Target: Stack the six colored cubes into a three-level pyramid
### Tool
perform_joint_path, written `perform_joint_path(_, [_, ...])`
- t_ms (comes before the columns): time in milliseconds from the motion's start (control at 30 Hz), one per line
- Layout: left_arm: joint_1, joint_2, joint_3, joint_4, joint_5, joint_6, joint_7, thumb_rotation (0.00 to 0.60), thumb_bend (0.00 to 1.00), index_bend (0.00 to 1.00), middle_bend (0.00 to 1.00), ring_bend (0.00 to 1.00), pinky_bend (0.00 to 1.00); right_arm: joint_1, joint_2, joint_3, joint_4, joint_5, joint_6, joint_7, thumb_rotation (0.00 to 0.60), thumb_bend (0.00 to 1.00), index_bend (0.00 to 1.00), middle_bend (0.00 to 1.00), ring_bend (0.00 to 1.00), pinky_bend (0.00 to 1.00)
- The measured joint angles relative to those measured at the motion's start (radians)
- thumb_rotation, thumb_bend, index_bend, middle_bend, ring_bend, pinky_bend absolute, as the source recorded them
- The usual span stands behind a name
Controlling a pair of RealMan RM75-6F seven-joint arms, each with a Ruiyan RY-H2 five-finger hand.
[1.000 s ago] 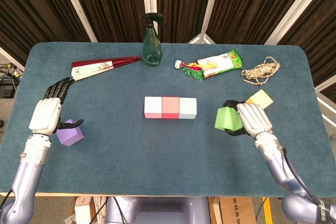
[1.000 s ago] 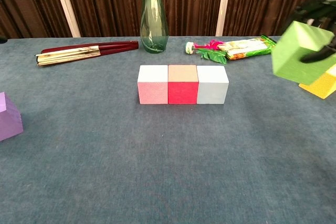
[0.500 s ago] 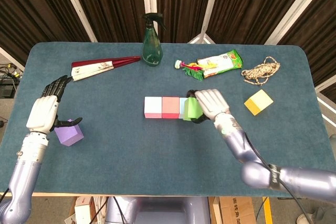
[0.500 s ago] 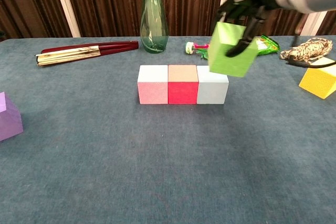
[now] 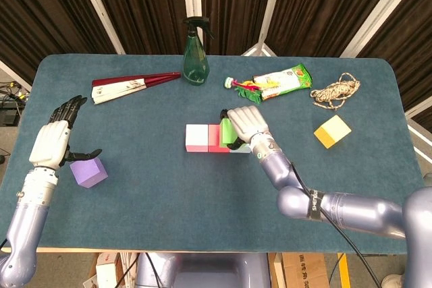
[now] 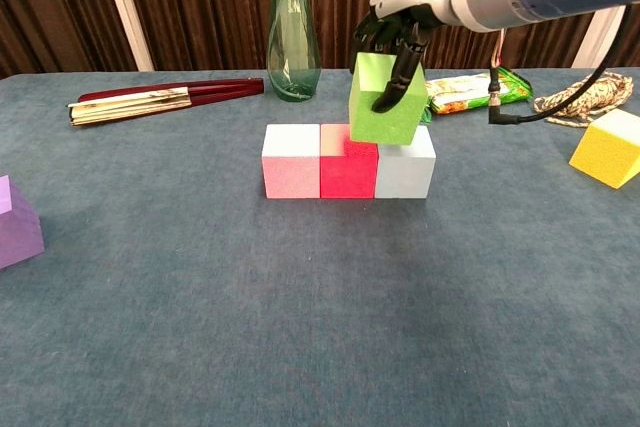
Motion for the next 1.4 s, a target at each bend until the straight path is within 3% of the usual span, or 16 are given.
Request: perform_joint_path(1400, [-0.010,-0.011,0.008,0.022,-0.024,-0.013,0.012,0.600,0.07,0.00,0.00,0.00,0.00,0.191,-0.071,-0.134,0.204,0.173,-0.138,-0.020,0.600,0.27,0.30,0.47,0.50,0.49])
